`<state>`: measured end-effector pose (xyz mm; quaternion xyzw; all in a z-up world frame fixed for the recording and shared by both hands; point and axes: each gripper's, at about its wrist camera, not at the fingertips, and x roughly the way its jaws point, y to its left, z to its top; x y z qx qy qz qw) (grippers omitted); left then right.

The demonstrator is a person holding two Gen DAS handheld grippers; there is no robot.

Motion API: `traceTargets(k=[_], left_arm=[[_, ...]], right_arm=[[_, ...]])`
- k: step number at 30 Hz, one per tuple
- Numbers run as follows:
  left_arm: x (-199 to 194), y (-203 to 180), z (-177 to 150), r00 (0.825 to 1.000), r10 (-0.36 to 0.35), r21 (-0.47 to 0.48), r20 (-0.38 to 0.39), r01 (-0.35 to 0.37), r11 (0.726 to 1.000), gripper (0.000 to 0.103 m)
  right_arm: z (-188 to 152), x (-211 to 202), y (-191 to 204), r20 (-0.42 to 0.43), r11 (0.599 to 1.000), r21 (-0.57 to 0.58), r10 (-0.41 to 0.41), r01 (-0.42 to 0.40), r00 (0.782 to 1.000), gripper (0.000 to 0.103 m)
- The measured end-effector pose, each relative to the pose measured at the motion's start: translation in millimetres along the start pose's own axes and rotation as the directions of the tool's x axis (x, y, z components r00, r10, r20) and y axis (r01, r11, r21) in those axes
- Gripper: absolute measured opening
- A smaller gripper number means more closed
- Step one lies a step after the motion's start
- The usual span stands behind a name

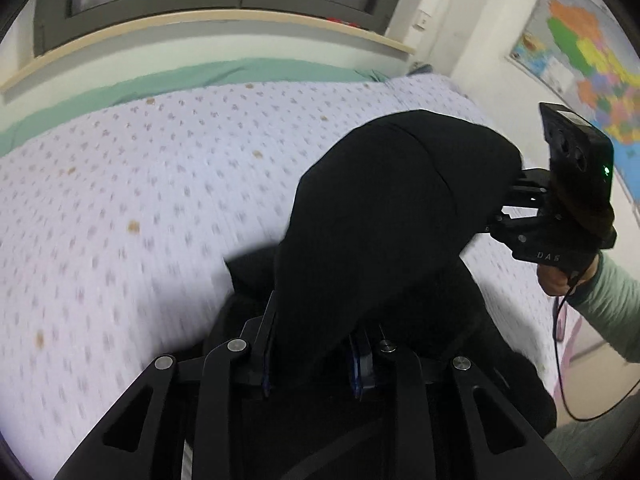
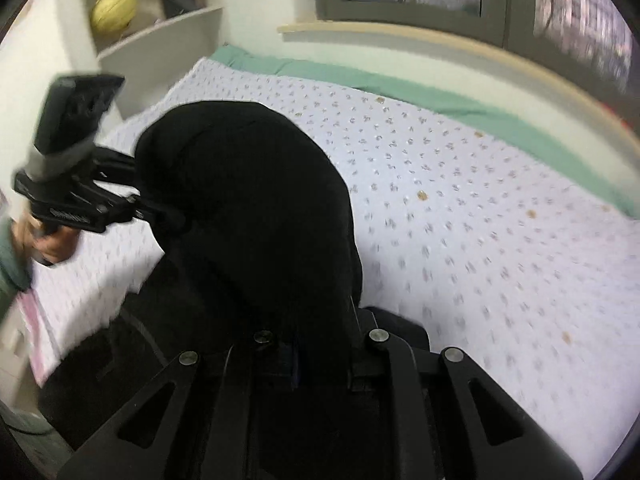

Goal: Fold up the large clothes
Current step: 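Fold the hood end down over the jacket toward the hem with both tools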

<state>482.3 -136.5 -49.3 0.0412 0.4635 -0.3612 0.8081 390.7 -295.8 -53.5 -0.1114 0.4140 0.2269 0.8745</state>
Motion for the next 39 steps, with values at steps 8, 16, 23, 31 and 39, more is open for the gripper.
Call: traceTargets(k=[8,16,23,31,39], left_arm=[[14.0,-32.8,-133.3,0.986,0.060,-0.128,-0.152,-0.080,0.989,0.041],[-10.2,-40.1,-201.5,0.971,0.036,-0.212,-0.235,-0.088,0.973,0.041],[-65.4,-23.6,-124.3,0.993,-0.091,-0.309,0.075,0.110,0.945,0.050],[42.1,-4.1,-138.1,0.981,-0.134,-0.423,-0.143,0.062,0.904,0.040],[50.7,6.9,-164.1,0.981,-0.123,-0.495,-0.151,0.032,0.868,0.036]], right_arm=[[-129.1,10.3,81.3,-0.189,0.995,-0.005,-0.097,0.098,0.977,0.025],[-178.1,-14.8,78.2,-0.280,0.983,0.173,-0.009,0.059,0.960,0.026],[-103.6,-60.1,38.1,-0.002,0.928,0.363,0.087,-0.081,0.996,0.078],[-137.0,62.7,67.9,-0.273,0.932,0.362,0.076,0.029,0.959,0.058],[-155.6,67.2,73.5,-0.285,0.928,0.365,0.038,0.072,0.958,0.059]])
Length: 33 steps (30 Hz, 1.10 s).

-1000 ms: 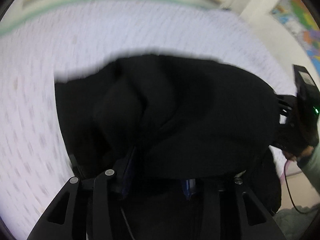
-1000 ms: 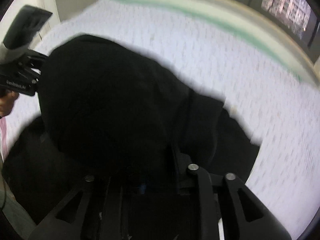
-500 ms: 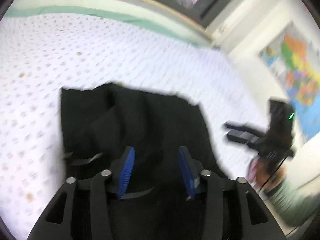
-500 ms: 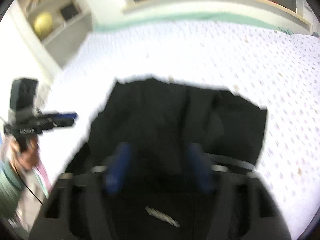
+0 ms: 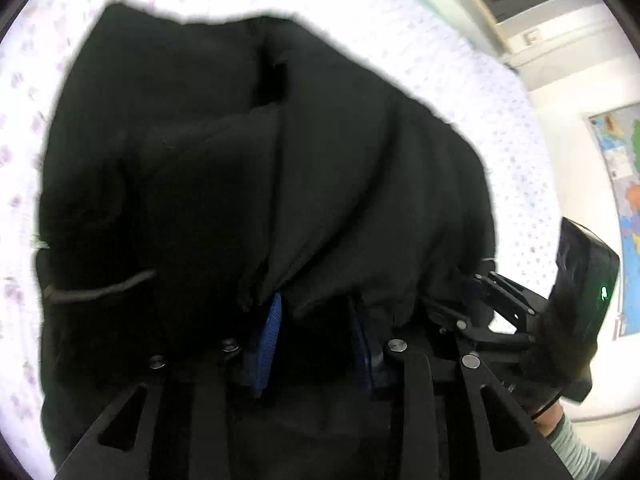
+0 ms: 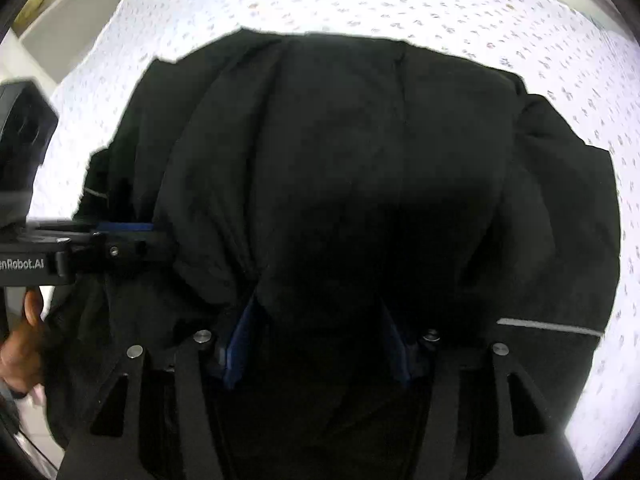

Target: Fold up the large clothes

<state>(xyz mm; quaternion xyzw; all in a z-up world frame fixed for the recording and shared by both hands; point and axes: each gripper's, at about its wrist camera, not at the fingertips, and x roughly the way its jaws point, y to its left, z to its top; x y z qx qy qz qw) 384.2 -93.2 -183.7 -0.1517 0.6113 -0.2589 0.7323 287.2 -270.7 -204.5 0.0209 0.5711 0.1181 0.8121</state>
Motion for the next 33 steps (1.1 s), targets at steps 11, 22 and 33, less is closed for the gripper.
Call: traceTargets(k=[11,22,33], left_arm=[[2.0,-12.1,-34.3,0.989,0.149,0.031,-0.013,-0.148,0.988,0.053],[-87.2,-25.9,-80.0,0.981,0.164,0.119,0.100,-0.176,0.977,0.053],[-116.8,76.1,-165.8,0.956,0.294,-0.171,-0.001,-0.290,0.942,0.053]], right_arm=[[-37.3,-15.8,18.8,-0.032,0.995,-0.092,-0.038,0.035,0.999,0.059],[-89.7,-86.9,-13.0,0.051,1.000,0.001,0.008,-0.008,0.999,0.060],[-211.2,-151.9,-125.8,0.008,0.944,0.307,-0.129,0.120,0.992,0.060]])
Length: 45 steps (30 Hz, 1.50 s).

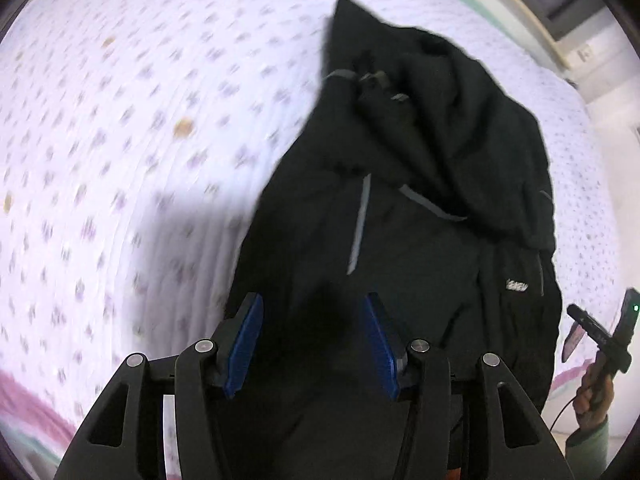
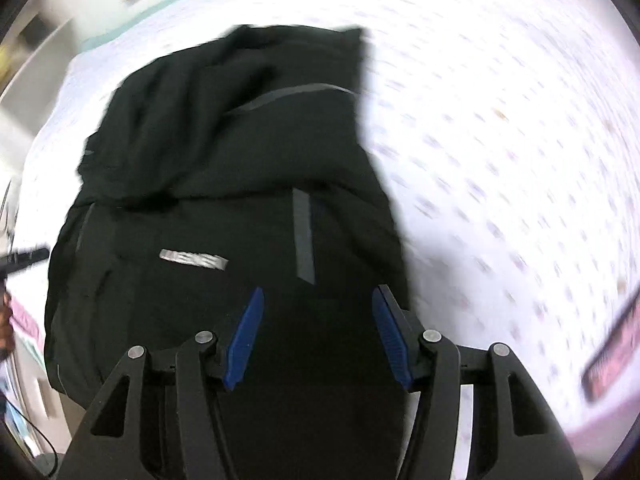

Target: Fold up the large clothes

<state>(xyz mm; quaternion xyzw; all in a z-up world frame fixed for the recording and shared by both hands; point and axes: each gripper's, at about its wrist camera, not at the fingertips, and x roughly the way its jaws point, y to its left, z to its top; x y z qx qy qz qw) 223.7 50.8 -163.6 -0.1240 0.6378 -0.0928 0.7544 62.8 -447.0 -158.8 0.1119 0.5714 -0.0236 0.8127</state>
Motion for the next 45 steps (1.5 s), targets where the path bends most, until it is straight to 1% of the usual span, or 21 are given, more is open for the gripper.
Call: traceTargets(k=[2,5,11,14,15,18,21,23,24,27,29,30,31,34,35,38,39,41,42,44,45], left_arm=[[-0.6,9.2,-4.4,1.000,-0.010,-0.023,-0.017,0.010,1.000,0.053],[3.4,17.9,-12.4,0.999,-0.020,-0.045,-0.033,0.018,0.999,0.053],[3.1,15.2,-20.1,0.998,-0.021,-0.040,-0.053,0.019,0.999,0.053],[-2.4,21.1,-25.2,0.998,-0.028,-0.041,-0.055,0.026,0.999,0.053],[-3.7,24.7,-28.0,0.997,-0.044,-0.046,-0.063,0.041,0.998,0.053],[-0.8,31.6,-36.8,0.989,-0.106,-0.049,-0.108,0.101,0.994,0.059],[3.4,40.9,-45.0,0.985,-0.121,-0.063,-0.122,0.114,0.992,0.059],[3.3,49.3,-47.4,0.986,-0.133,-0.104,-0.104,0.122,0.987,0.059],[1.2,55.3,-47.5,0.985,-0.156,-0.138,-0.079,0.144,0.980,0.059],[-1.2,67.6,-47.0,0.980,-0.195,-0.188,-0.046,0.183,0.965,0.059],[-2.5,73.4,-47.3,0.985,-0.169,-0.195,-0.036,0.159,0.968,0.059],[-4.6,76.0,-48.4,0.988,-0.153,-0.197,-0.027,0.144,0.970,0.059],[-6.6,78.2,-49.5,0.990,-0.142,-0.199,-0.020,0.135,0.971,0.059],[-10.3,85.4,-55.2,0.984,-0.176,-0.205,-0.012,0.170,0.964,0.059],[-9.2,86.2,-56.4,0.986,-0.165,-0.198,-0.016,0.159,0.967,0.059],[2.6,87.4,-59.8,0.995,-0.076,-0.182,-0.064,0.063,0.981,0.059],[4.3,88.0,-61.6,0.995,-0.078,-0.175,-0.063,0.066,0.982,0.059],[10.5,85.8,-64.9,0.989,-0.116,-0.160,-0.090,0.101,0.982,0.060],[18.7,81.7,-67.3,0.980,-0.146,-0.142,-0.132,0.127,0.982,0.061],[24.1,72.3,-70.8,0.970,-0.175,-0.109,-0.169,0.158,0.981,0.061],[21.1,66.0,-71.2,0.956,-0.232,-0.098,-0.177,0.218,0.971,0.060]], right_arm=[[-10.8,-3.3,-21.1,-0.014,0.999,0.053,-0.002,0.003,1.000,0.060],[-23.3,2.8,-33.8,-0.042,0.994,0.112,0.020,-0.015,0.999,0.062],[-47.3,0.8,-27.3,-0.048,0.993,0.118,-0.003,0.009,0.999,0.062],[-56.5,-5.3,-37.5,-0.048,0.989,0.144,-0.012,0.019,0.999,0.062],[-59.5,-7.9,-42.3,-0.050,0.988,0.155,-0.008,0.016,0.999,0.062],[-69.7,-5.3,-59.4,-0.066,0.979,0.202,0.026,-0.012,0.997,0.062],[-80.1,8.3,-69.0,-0.103,0.966,0.249,0.102,-0.074,0.989,0.062],[-86.3,15.6,-70.0,-0.122,0.959,0.270,0.122,-0.086,0.985,0.062],[-89.1,18.6,-69.0,-0.126,0.956,0.276,0.136,-0.096,0.983,0.062],[-93.9,24.7,-60.8,-0.132,0.955,0.267,0.168,-0.129,0.977,0.062],[-95.1,29.5,-53.6,-0.144,0.958,0.250,0.182,-0.142,0.973,0.060],[-95.3,31.7,-49.0,-0.153,0.962,0.237,0.177,-0.138,0.972,0.051],[-95.0,32.7,-46.6,-0.157,0.964,0.229,0.174,-0.136,0.972,0.049],[-94.8,31.4,-40.8,-0.156,0.969,0.208,0.166,-0.132,0.974,0.045],[-95.0,31.5,-39.3,-0.159,0.971,0.201,0.164,-0.130,0.974,0.045],[-95.1,37.4,-40.4,-0.177,0.969,0.214,0.163,-0.124,0.971,0.045],[-94.8,38.6,-40.8,-0.179,0.968,0.217,0.165,-0.124,0.970,0.045],[-94.7,40.2,-39.0,-0.184,0.970,0.209,0.163,-0.124,0.969,0.046],[-94.6,41.9,-38.6,-0.190,0.971,0.203,0.167,-0.127,0.967,0.048],[-93.5,43.1,-35.8,-0.202,0.970,0.194,0.184,-0.145,0.962,0.048],[-92.1,38.1,-31.6,-0.196,0.963,0.186,0.230,-0.194,0.953,0.040]])
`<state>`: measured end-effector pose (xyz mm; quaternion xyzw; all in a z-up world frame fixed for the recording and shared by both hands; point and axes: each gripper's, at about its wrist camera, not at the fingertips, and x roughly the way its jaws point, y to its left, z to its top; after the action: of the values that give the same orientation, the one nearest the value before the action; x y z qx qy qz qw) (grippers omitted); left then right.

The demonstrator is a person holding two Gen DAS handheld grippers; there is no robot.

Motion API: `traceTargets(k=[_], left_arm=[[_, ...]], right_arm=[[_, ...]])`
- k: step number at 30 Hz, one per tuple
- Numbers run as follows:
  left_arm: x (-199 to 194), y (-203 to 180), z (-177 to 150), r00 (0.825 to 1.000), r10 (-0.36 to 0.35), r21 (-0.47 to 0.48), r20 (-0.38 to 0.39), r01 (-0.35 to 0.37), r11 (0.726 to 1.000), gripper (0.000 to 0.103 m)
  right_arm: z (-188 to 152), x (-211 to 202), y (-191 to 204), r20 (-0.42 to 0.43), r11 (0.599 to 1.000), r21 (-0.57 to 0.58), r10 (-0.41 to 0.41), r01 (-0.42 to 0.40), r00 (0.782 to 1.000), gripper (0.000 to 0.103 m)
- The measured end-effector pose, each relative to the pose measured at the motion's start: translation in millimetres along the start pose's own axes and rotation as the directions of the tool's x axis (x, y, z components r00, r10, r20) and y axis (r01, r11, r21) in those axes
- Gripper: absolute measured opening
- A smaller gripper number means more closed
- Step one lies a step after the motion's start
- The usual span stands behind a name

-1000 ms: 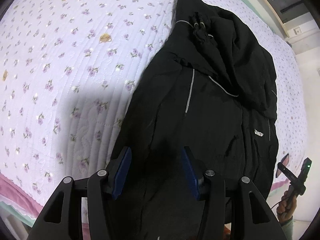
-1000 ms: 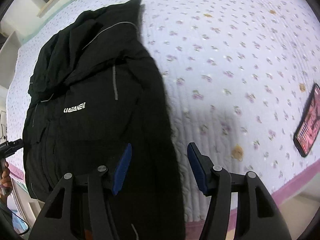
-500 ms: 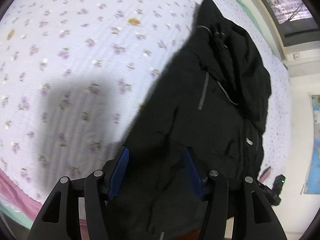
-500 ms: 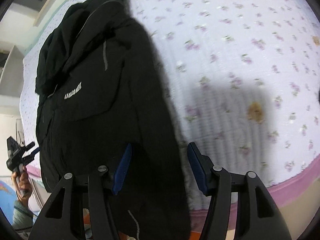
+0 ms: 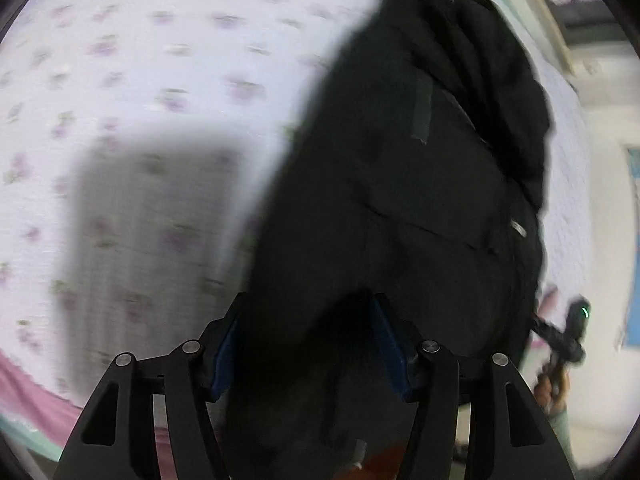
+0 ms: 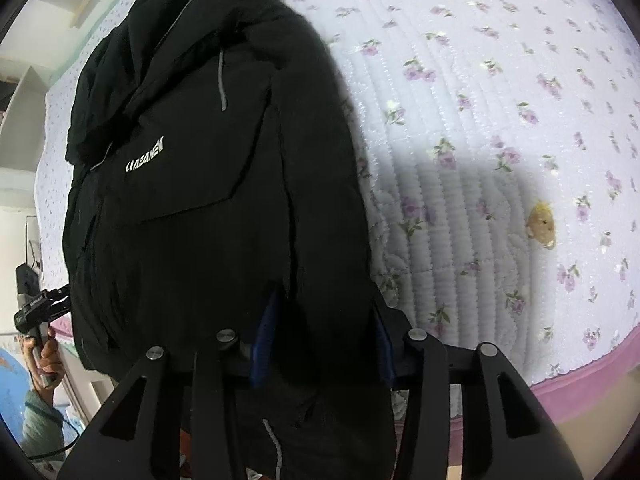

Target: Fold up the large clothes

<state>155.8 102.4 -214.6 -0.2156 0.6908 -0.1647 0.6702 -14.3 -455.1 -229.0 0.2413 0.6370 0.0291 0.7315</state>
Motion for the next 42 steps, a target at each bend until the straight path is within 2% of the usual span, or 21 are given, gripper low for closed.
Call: traceTargets(k=[1,2,3,6,7,9,11,14,18,19,20,21,22,26,28,29,30,33,37,39,42], left_arm=[[-8.1,-12.3,-2.7,0.993,-0.121,0.028,-0.006,0.121,0.992,0.060],[-16.5,-22.6,-4.8,0.983,-0.185,0.056,0.003,0.185,0.981,0.060],[-32.0,-39.5,-8.0,0.963,-0.269,0.112,0.017,0.265,0.958,0.060],[-48.5,-59.6,-8.5,0.925,-0.380,0.160,0.025,0.371,0.915,0.060],[-45.4,-61.6,-7.5,0.928,-0.373,0.159,0.013,0.366,0.917,0.060],[-28.5,-60.5,-7.2,0.966,-0.258,0.156,-0.013,0.257,0.954,0.060],[-6.6,-49.6,-15.4,0.983,-0.165,0.126,-0.077,0.174,0.977,0.060],[6.6,-37.9,-37.9,0.988,-0.095,0.116,-0.122,0.109,0.987,0.060],[10.4,-28.9,-50.9,0.990,-0.056,0.073,-0.127,0.066,0.995,0.060],[11.8,-31.5,-49.1,0.993,-0.023,0.074,-0.118,0.032,0.997,0.039],[9.7,-33.6,-49.0,0.994,0.042,0.085,-0.097,-0.034,0.996,0.019],[4.5,-35.7,-45.1,0.994,0.075,0.079,-0.075,-0.069,0.994,0.017],[-1.7,-33.5,-47.4,0.996,0.067,0.071,-0.057,-0.062,0.996,0.012],[-45.9,-57.1,-19.9,0.998,-0.045,0.071,0.053,0.041,0.997,0.011],[-69.0,-74.6,-0.1,0.983,-0.149,0.065,0.105,0.142,0.988,0.011],[-85.5,-78.7,15.4,0.962,-0.236,0.058,0.139,0.230,0.971,0.011],[-98.5,-79.9,27.4,0.941,-0.291,0.051,0.170,0.287,0.957,0.011],[-128.3,-89.8,63.4,0.883,-0.397,0.042,0.250,0.400,0.916,0.012],[-140.0,-120.1,102.2,0.863,-0.398,0.075,0.312,0.396,0.915,0.012],[-148.6,-128.7,126.3,0.847,-0.403,0.097,0.347,0.395,0.914,0.013],[-146.2,-135.8,168.3,0.839,-0.381,0.090,0.390,0.377,0.922,0.015]], right_arm=[[-1.6,-8.8,8.7,0.010,0.997,-0.025,0.079,-0.079,0.997,0.031],[-3.9,-24.0,20.9,0.037,0.986,-0.069,0.153,-0.150,0.988,0.030],[-5.6,-34.8,29.6,0.056,0.978,-0.102,0.191,-0.185,0.980,0.030],[-6.9,-48.2,47.1,0.058,0.947,-0.145,0.296,-0.286,0.953,0.030],[-6.5,-42.1,48.1,0.047,0.952,-0.141,0.280,-0.271,0.959,0.031],[-8.5,-17.7,44.7,-0.009,0.970,-0.113,0.216,-0.216,0.976,0.033],[-17.2,4.7,38.0,-0.072,0.982,-0.078,0.164,-0.170,0.984,0.035],[-33.9,11.3,34.4,-0.114,0.987,-0.088,0.120,-0.131,0.986,0.040],[-50.7,12.7,30.5,-0.173,0.992,-0.070,0.095,-0.108,0.980,0.041],[-51.3,12.6,32.2,-0.174,0.993,-0.072,0.079,-0.092,0.982,0.039],[-50.4,9.4,35.9,-0.161,0.993,-0.075,0.082,-0.095,0.984,0.034],[-47.7,1.9,39.8,-0.139,0.991,-0.070,0.106,-0.116,0.985,0.016],[-42.9,-8.8,42.3,-0.113,0.987,-0.061,0.138,-0.146,0.984,0.016],[-14.1,-58.4,51.9,0.005,0.967,-0.063,0.247,-0.246,0.969,0.015],[8.3,-79.8,60.5,0.058,0.957,-0.079,0.284,-0.279,0.957,0.015],[19.1,-87.9,64.2,0.077,0.952,-0.085,0.301,-0.294,0.951,0.015],[32.4,-96.9,67.7,0.094,0.944,-0.084,0.326,-0.319,0.941,0.015],[73.8,-123.7,71.7,0.149,0.928,-0.093,0.371,-0.361,0.916,0.015],[128.5,-157.1,75.5,0.253,0.925,-0.102,0.380,-0.366,0.890,0.016],[161.4,-168.2,73.7,0.304,0.928,-0.086,0.372,-0.363,0.877,0.016],[212.5,-159.5,78.4,0.339,0.931,-0.032,0.354,-0.365,0.872,0.017]])
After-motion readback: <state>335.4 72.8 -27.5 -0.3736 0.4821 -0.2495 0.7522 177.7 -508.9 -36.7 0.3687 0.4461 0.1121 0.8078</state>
